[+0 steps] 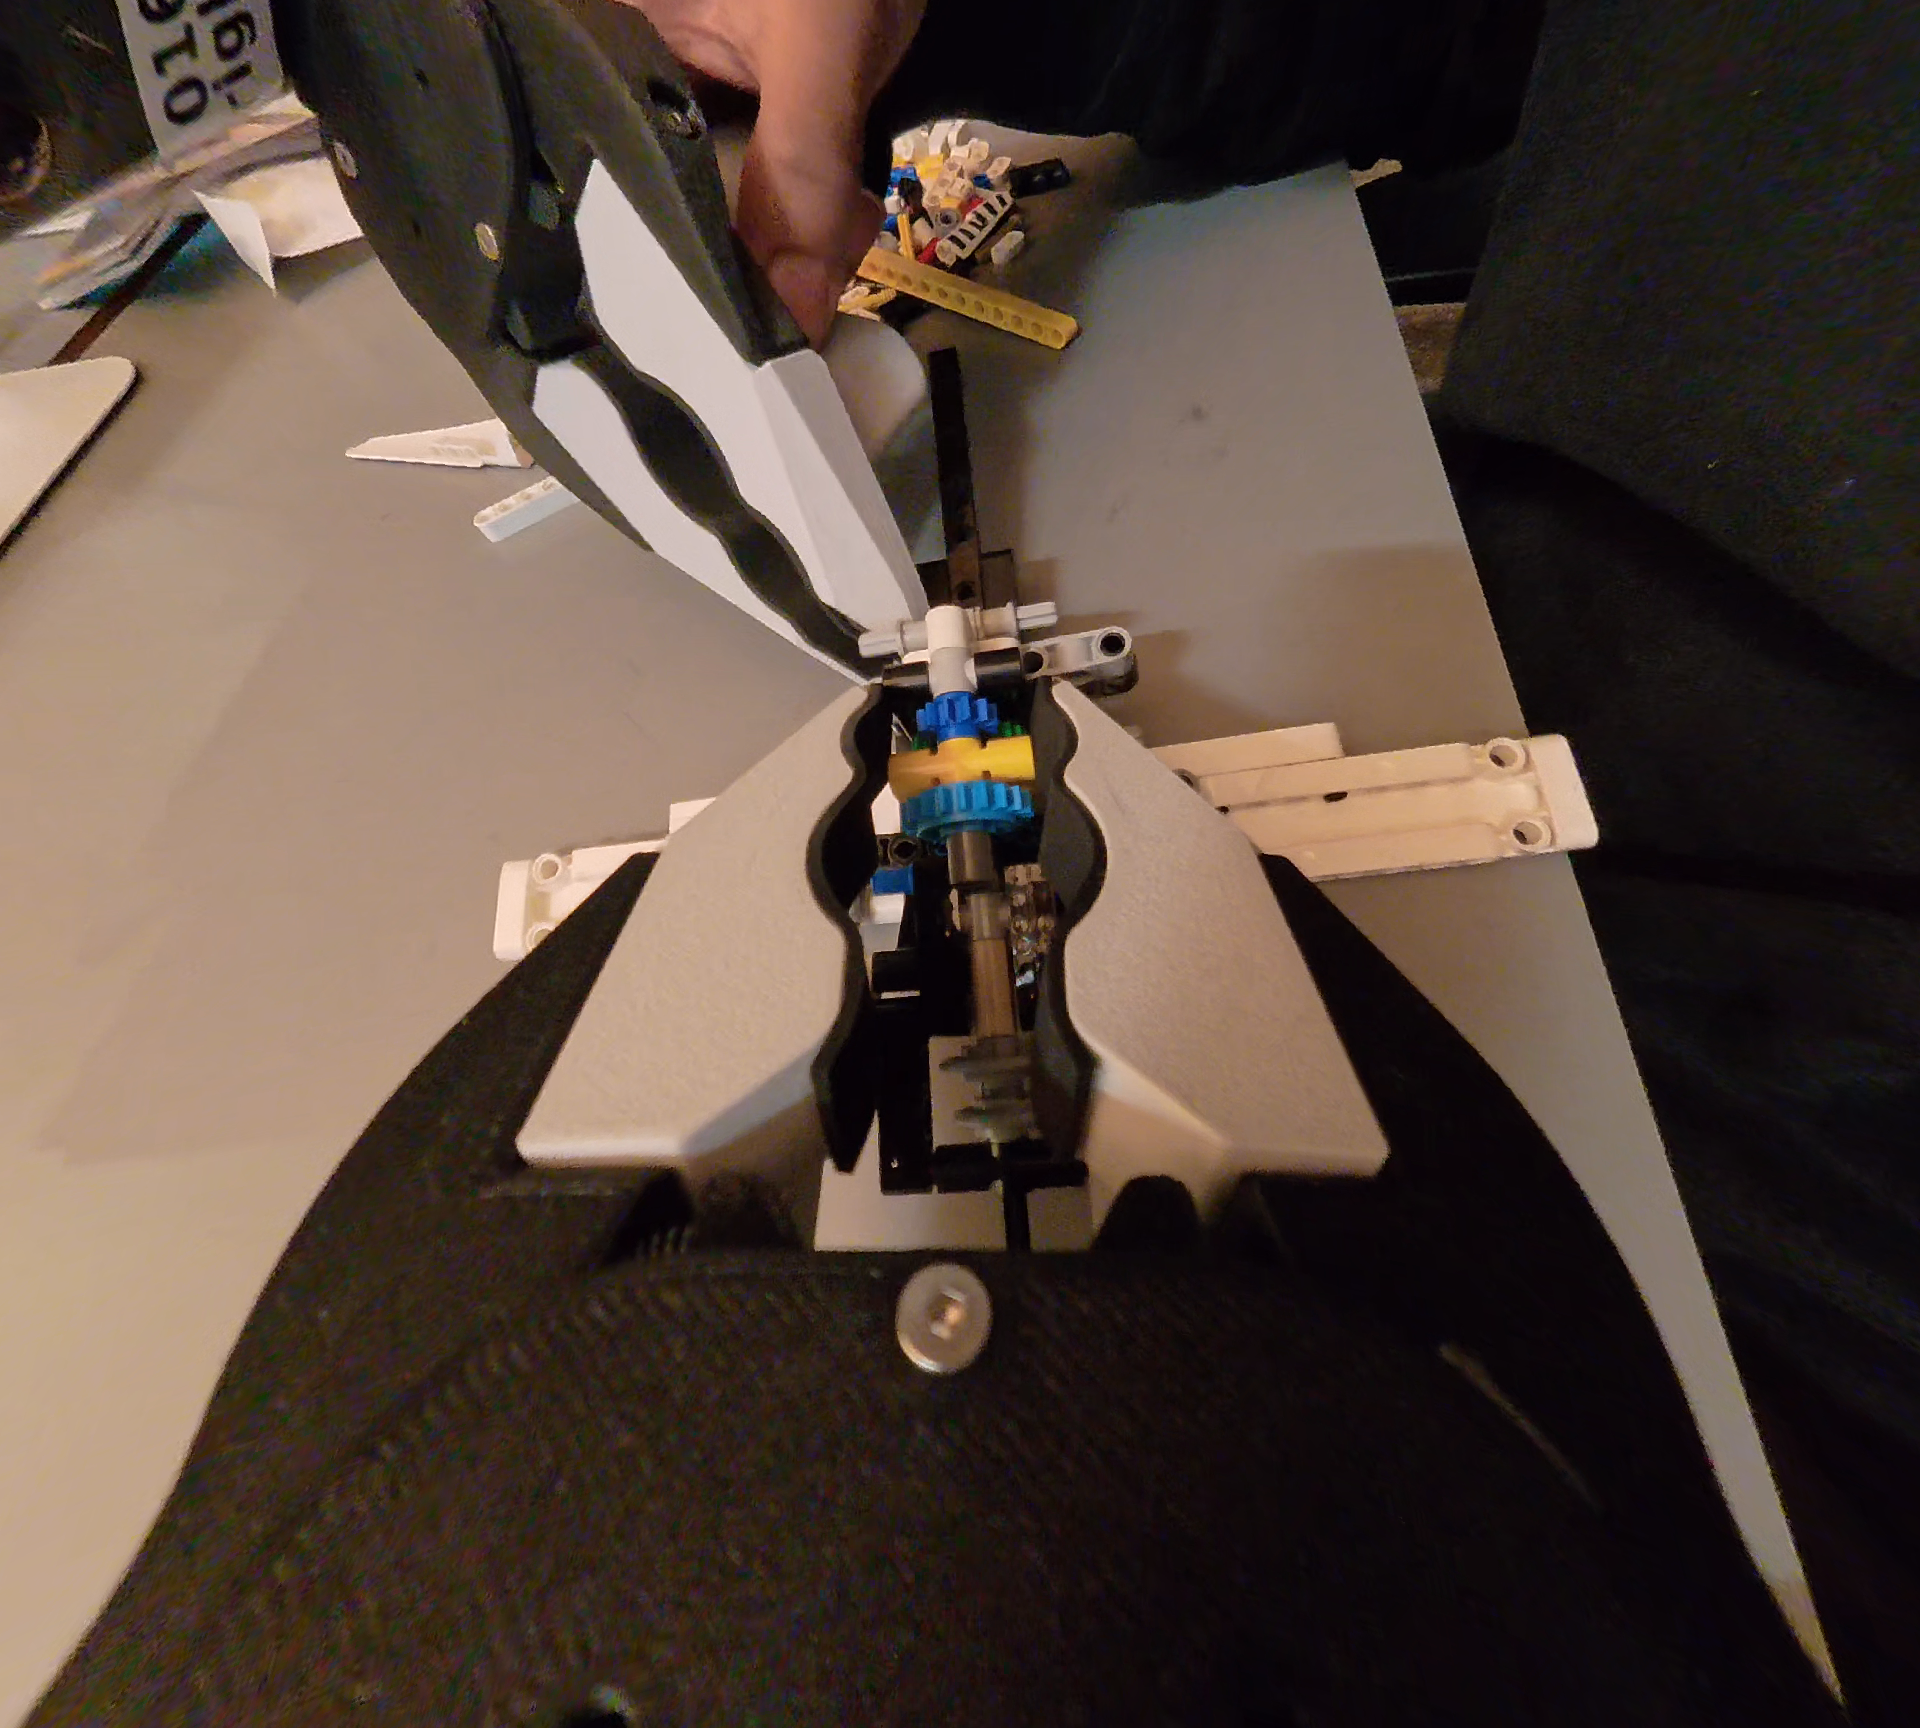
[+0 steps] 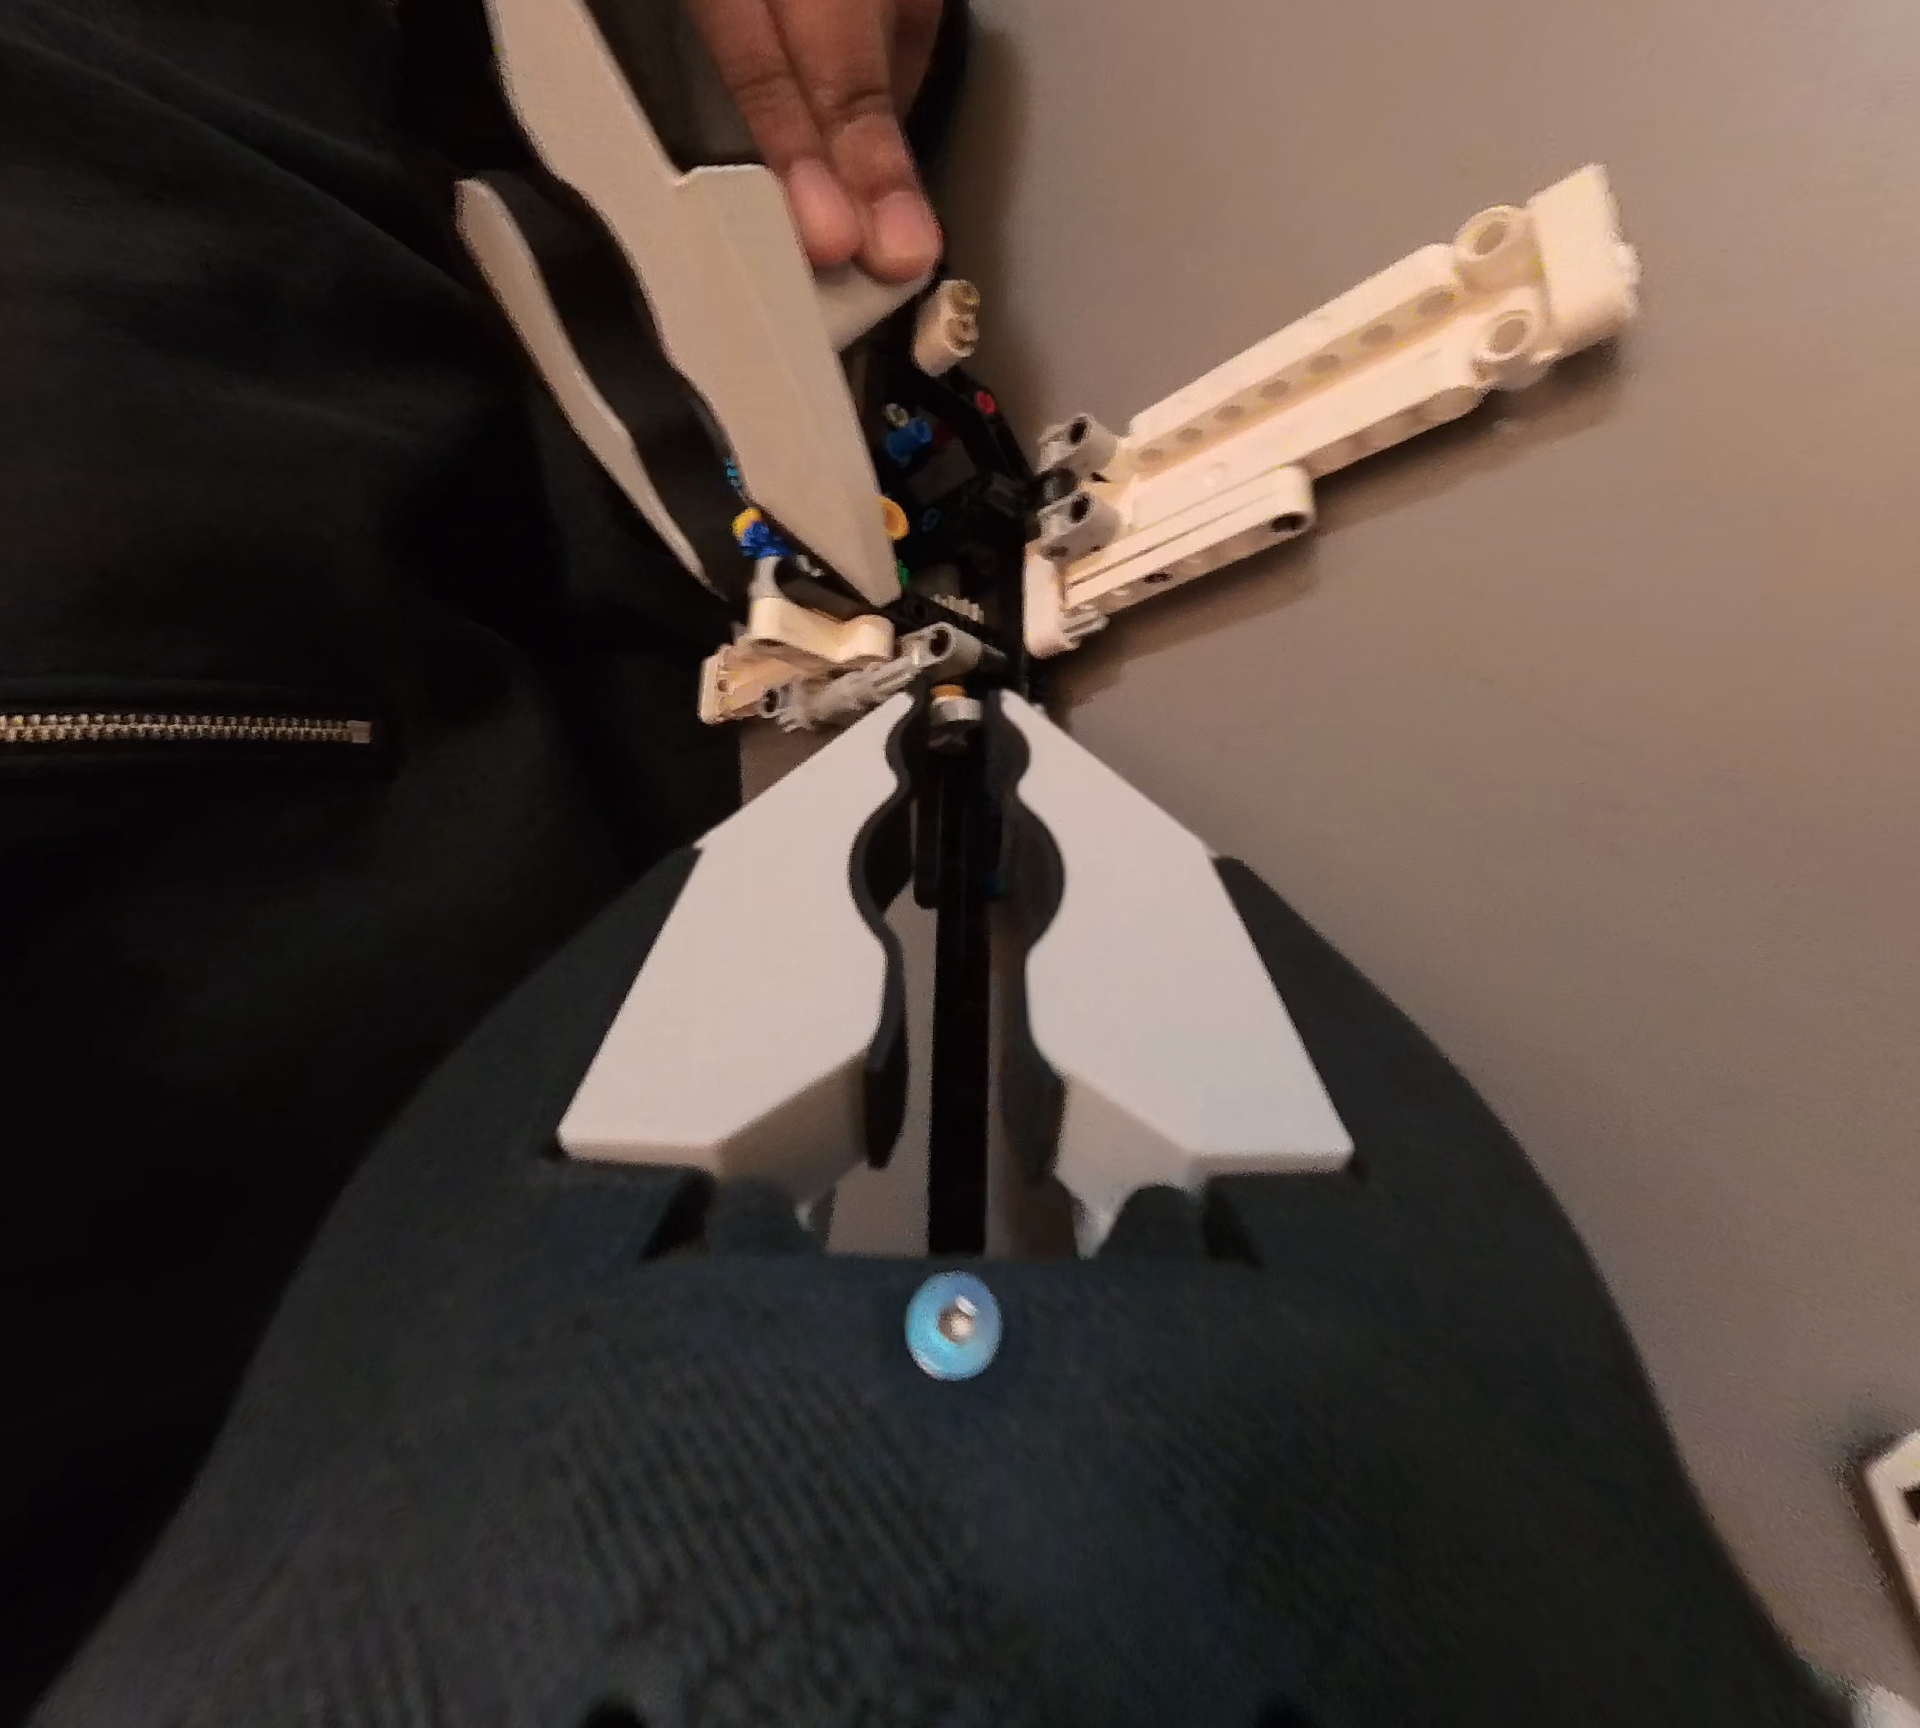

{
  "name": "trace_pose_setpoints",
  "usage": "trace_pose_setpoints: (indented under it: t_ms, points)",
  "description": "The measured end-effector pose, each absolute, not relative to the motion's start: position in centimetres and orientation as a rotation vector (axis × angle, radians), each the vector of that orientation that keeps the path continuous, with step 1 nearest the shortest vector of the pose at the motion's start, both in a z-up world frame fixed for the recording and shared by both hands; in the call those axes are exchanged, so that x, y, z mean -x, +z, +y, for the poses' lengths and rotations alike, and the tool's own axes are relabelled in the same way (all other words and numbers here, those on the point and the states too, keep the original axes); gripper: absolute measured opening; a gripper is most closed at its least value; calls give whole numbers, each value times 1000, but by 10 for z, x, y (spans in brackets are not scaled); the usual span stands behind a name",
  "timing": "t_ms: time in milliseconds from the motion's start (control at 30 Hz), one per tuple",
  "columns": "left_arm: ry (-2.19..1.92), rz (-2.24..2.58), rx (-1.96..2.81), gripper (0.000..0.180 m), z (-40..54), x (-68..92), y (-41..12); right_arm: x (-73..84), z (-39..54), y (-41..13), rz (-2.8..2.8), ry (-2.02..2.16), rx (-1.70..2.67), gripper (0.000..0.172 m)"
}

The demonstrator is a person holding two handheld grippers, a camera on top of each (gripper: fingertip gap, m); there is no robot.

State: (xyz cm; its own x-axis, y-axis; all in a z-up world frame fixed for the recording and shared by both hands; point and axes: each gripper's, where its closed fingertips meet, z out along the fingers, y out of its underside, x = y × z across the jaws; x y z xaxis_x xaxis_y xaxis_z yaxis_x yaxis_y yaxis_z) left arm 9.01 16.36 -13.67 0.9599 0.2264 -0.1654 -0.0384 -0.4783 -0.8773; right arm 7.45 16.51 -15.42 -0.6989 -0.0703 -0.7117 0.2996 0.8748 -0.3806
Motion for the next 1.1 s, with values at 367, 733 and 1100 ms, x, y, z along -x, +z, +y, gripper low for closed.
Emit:
trace_pose_setpoints:
  t_ms: [367, 733, 1100]
  points:
    - [318, -143, 2047, 24, 163, -89, -137, -72, 164, -154, 2253, -628, -200, 7]
    - [356, -120, 2050, 26, 164, -90, -137, -19, 174, -170, 2539, -731, -279, 0]
    - [344, -128, 2050, 26, 164, -89, -137, -66, 165, -143, 2200, -734, -121, 9]
